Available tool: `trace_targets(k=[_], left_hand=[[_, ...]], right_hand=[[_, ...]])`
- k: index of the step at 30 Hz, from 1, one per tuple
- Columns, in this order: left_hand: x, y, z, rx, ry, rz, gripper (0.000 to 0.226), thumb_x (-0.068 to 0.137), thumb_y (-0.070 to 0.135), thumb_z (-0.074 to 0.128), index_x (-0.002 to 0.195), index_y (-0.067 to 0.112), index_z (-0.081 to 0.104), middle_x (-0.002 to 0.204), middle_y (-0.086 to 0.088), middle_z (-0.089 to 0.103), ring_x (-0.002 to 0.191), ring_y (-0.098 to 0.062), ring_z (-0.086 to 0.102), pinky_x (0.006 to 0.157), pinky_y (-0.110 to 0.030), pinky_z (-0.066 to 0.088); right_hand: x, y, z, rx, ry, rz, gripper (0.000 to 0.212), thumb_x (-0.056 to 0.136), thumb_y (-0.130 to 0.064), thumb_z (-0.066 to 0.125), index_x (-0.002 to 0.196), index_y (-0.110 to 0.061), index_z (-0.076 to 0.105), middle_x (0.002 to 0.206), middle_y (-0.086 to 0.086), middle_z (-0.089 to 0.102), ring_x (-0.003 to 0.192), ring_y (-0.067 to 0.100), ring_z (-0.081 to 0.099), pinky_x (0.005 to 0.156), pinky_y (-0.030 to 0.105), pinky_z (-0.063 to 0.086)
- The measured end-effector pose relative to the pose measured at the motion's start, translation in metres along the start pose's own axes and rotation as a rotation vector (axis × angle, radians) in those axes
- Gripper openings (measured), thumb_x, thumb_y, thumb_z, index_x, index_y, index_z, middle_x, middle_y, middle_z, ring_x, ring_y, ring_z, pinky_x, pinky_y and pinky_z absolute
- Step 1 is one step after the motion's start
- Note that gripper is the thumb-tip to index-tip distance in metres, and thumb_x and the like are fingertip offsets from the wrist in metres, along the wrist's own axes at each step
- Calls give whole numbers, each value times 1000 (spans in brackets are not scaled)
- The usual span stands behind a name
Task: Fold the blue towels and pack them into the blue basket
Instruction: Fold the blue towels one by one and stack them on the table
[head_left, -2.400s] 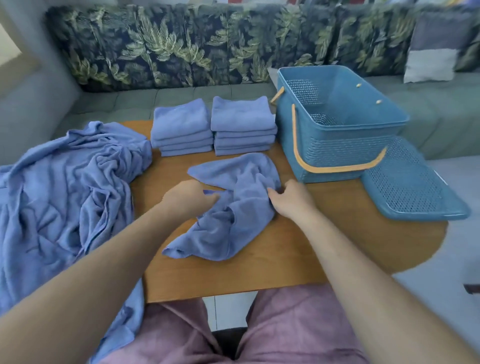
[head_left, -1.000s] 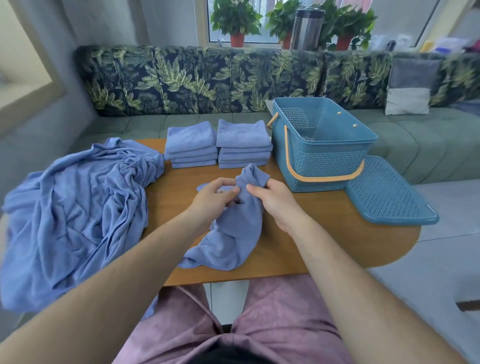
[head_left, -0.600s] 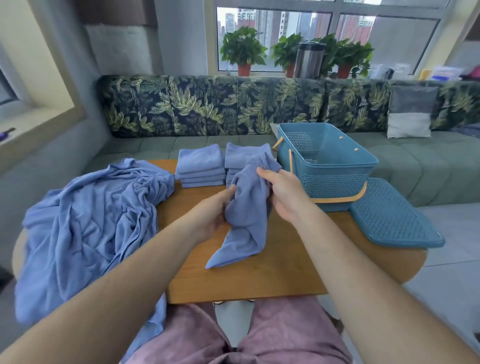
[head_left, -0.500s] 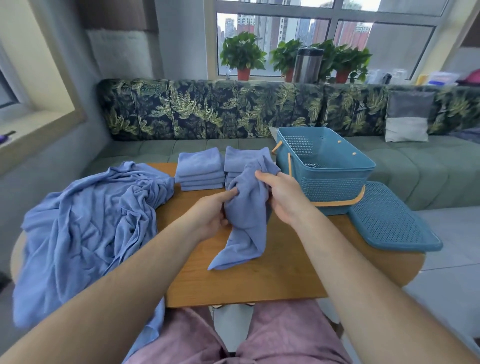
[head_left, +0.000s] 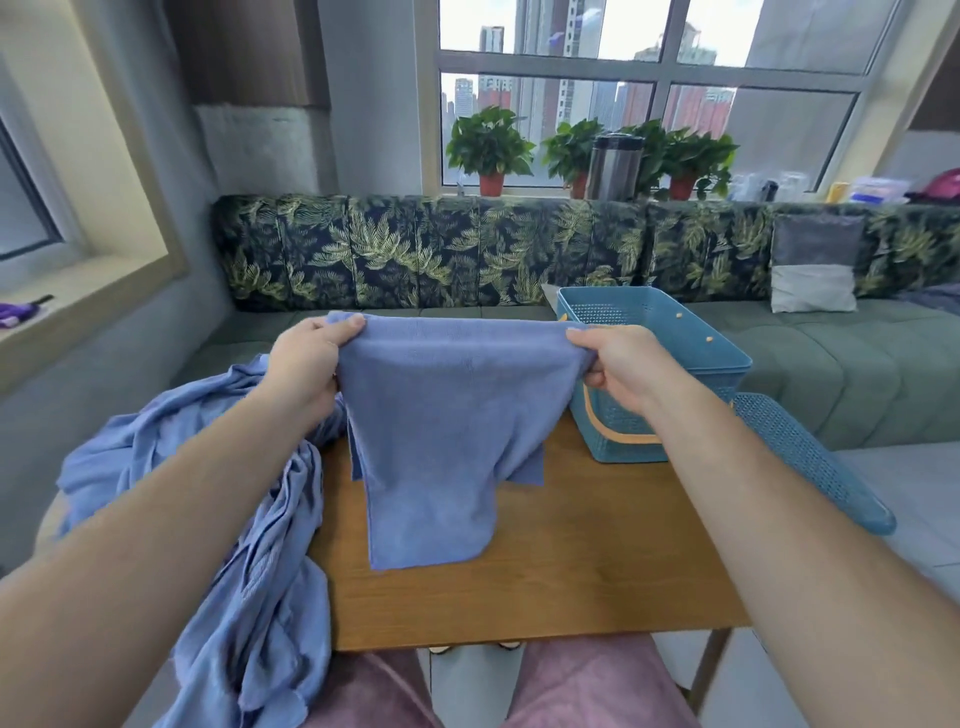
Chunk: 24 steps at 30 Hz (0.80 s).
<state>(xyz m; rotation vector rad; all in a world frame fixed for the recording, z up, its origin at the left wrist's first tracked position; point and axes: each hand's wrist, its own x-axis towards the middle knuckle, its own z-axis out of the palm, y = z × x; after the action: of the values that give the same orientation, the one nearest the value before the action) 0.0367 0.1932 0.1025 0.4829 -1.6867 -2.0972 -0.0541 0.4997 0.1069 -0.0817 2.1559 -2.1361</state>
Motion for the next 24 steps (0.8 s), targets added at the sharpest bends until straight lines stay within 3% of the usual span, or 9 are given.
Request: trace_targets(k=[2,5,7,10,13,17,19,21,24], left_hand=[[6,11,-3,112,18,94,12,91,25,71,90,20,61,82,1,63,71,-15,55,56,-27,46],[13,31,-4,233,62,181,18,91,31,71,85,27,55,77,5,56,66,-14,49,51,-27,41],[17,47,-4,308,90,214,22,90,35,71,83,30,51,81,6,54,69,-16,48,56,-34,47],[19,68,-4,400,166,262,32,83,42,77,90,31,48,90,4,53,80,-22,51,70,-45,51],[19,86,-7,242,170,222,41,78,34,84,91,26,46,91,2,52,79,-18,50,68,-37,44],[15,103,-12,-22,10,146,30,82,8,78,78,19,50,72,1,51,67,-14,51,63,-28,46],[3,107,-11,-110,-36,143,20,87,2,71,98,14,58,88,-1,61,79,-12,60,72,-23,52],[-12,110,-12,-203,-78,154,28,89,4,68,113,15,61,108,0,67,96,-10,66,82,-20,54],[-29,111,-15,-265,-68,203,24,87,6,70,106,21,69,115,0,72,104,-11,68,85,-21,54]], right_hand=[[1,-14,1,-17,-22,-37,12,93,-8,65,91,-15,56,72,2,47,53,11,37,43,22,25],[0,-33,1,12,-93,-80,25,95,-9,62,117,-21,61,96,5,60,62,13,49,48,25,35],[-2,-47,2,61,-143,-112,27,96,-8,59,118,-22,66,104,6,66,74,17,58,57,29,43],[-3,-68,5,54,-151,-185,24,97,-7,58,111,-20,72,97,5,69,85,21,58,65,31,44],[-6,-81,3,-36,-133,-257,20,94,-11,62,104,-21,76,102,8,67,91,24,54,75,36,41],[-23,-92,-4,-33,-164,-310,24,93,-3,61,106,-18,75,106,10,70,91,23,58,76,33,44],[-37,-97,-8,12,-197,-329,30,93,2,59,111,-18,73,110,8,73,88,21,63,70,27,47],[-52,-102,-13,48,-218,-350,34,93,3,58,114,-20,72,110,3,74,86,16,66,67,24,48],[-67,-108,-20,77,-202,-392,34,91,2,61,110,-22,75,108,0,76,88,13,66,70,24,48]])
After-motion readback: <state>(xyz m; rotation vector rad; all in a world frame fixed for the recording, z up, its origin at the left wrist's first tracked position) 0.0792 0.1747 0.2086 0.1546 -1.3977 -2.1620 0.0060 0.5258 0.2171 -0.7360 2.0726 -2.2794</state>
